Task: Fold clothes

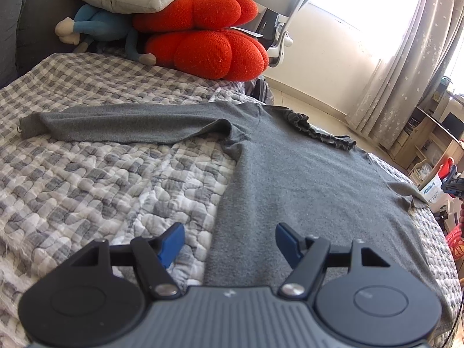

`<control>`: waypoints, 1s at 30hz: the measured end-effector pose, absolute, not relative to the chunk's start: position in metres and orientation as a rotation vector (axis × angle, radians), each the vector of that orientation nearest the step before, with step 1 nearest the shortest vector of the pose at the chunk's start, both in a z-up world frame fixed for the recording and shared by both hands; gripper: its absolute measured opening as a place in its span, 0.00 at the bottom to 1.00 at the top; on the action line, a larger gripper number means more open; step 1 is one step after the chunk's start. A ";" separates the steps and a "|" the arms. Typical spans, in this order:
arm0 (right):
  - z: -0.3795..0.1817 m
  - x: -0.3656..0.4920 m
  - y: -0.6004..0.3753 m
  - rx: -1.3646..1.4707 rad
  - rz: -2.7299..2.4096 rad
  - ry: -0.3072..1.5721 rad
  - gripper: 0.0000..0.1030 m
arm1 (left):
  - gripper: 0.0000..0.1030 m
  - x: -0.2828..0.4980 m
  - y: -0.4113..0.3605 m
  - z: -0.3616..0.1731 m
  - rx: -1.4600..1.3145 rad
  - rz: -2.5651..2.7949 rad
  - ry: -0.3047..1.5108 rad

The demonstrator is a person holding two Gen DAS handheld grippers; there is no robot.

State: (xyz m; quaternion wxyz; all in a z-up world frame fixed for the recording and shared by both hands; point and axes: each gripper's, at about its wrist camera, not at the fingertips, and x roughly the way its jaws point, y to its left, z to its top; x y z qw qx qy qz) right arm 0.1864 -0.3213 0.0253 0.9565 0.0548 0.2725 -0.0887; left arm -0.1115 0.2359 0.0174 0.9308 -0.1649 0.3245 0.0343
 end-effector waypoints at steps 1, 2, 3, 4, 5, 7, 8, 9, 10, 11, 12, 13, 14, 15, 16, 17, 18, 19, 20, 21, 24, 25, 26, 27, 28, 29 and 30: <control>0.022 0.183 -0.319 0.133 -0.138 0.577 0.32 | 0.69 -0.111 0.238 0.019 -0.334 0.088 0.657; 0.020 0.178 -0.313 0.157 -0.091 0.602 0.43 | 0.69 -0.111 0.241 0.021 -0.337 0.100 0.653; 0.018 0.172 -0.307 0.180 -0.043 0.626 0.57 | 0.69 -0.110 0.244 0.022 -0.345 0.108 0.650; 0.019 0.162 -0.296 0.177 0.021 0.625 0.59 | 0.69 -0.110 0.247 0.024 -0.353 0.116 0.646; 0.020 0.153 -0.286 0.174 0.084 0.623 0.59 | 0.69 -0.109 0.248 0.025 -0.359 0.119 0.644; 0.021 0.129 -0.260 0.072 0.213 0.600 0.59 | 0.69 -0.110 0.247 0.026 -0.369 0.112 0.644; 0.021 0.117 -0.246 0.006 0.275 0.586 0.59 | 0.69 -0.110 0.246 0.026 -0.371 0.108 0.645; 0.021 0.104 -0.228 -0.107 0.332 0.578 0.59 | 0.69 -0.110 0.243 0.026 -0.369 0.102 0.649; 0.018 0.096 -0.215 -0.196 0.352 0.568 0.59 | 0.69 -0.110 0.241 0.025 -0.369 0.095 0.655; 0.016 0.088 -0.201 -0.285 0.372 0.557 0.59 | 0.69 -0.110 0.239 0.024 -0.368 0.088 0.661; 0.010 0.084 -0.191 -0.378 0.381 0.542 0.59 | 0.69 -0.110 0.237 0.023 -0.371 0.083 0.665; 0.004 0.079 -0.182 -0.470 0.389 0.526 0.59 | 0.69 -0.110 0.236 0.022 -0.377 0.079 0.667; 0.003 0.084 -0.180 -0.469 0.391 0.533 0.59 | 0.69 -0.110 0.236 0.022 -0.385 0.077 0.667; 0.002 0.089 -0.179 -0.468 0.394 0.539 0.59 | 0.69 -0.110 0.237 0.022 -0.393 0.075 0.667; 0.000 0.094 -0.178 -0.466 0.396 0.546 0.59 | 0.69 -0.110 0.237 0.022 -0.400 0.075 0.665; 0.000 0.099 -0.177 -0.453 0.405 0.557 0.59 | 0.69 -0.111 0.238 0.023 -0.404 0.078 0.664; -0.002 0.104 -0.177 -0.443 0.412 0.557 0.59 | 0.69 -0.112 0.238 0.023 -0.406 0.080 0.663; -0.004 0.109 -0.176 -0.432 0.419 0.556 0.57 | 0.69 -0.112 0.239 0.023 -0.404 0.083 0.662; -0.004 0.113 -0.174 -0.439 0.420 0.554 0.54 | 0.69 -0.113 0.239 0.023 -0.401 0.087 0.663; -0.004 0.116 -0.172 -0.445 0.420 0.552 0.40 | 0.69 -0.114 0.240 0.023 -0.399 0.092 0.665; -0.003 0.115 -0.168 -0.480 0.419 0.562 0.04 | 0.69 -0.118 0.243 0.023 -0.406 0.099 0.668; -0.003 0.114 -0.167 -0.492 0.418 0.566 0.03 | 0.69 -0.119 0.244 0.024 -0.409 0.100 0.669; -0.003 0.113 -0.165 -0.503 0.418 0.569 0.03 | 0.69 -0.120 0.246 0.024 -0.417 0.099 0.671; 0.001 0.106 -0.166 -0.505 0.407 0.557 0.03 | 0.69 -0.121 0.248 0.023 -0.431 0.096 0.674; 0.007 0.100 -0.168 -0.503 0.393 0.549 0.03 | 0.69 -0.121 0.250 0.023 -0.444 0.092 0.677; 0.012 0.093 -0.169 -0.501 0.379 0.541 0.03 | 0.69 -0.121 0.251 0.023 -0.451 0.091 0.679; 0.014 0.087 -0.170 -0.531 0.356 0.535 0.03 | 0.69 -0.121 0.251 0.023 -0.451 0.093 0.679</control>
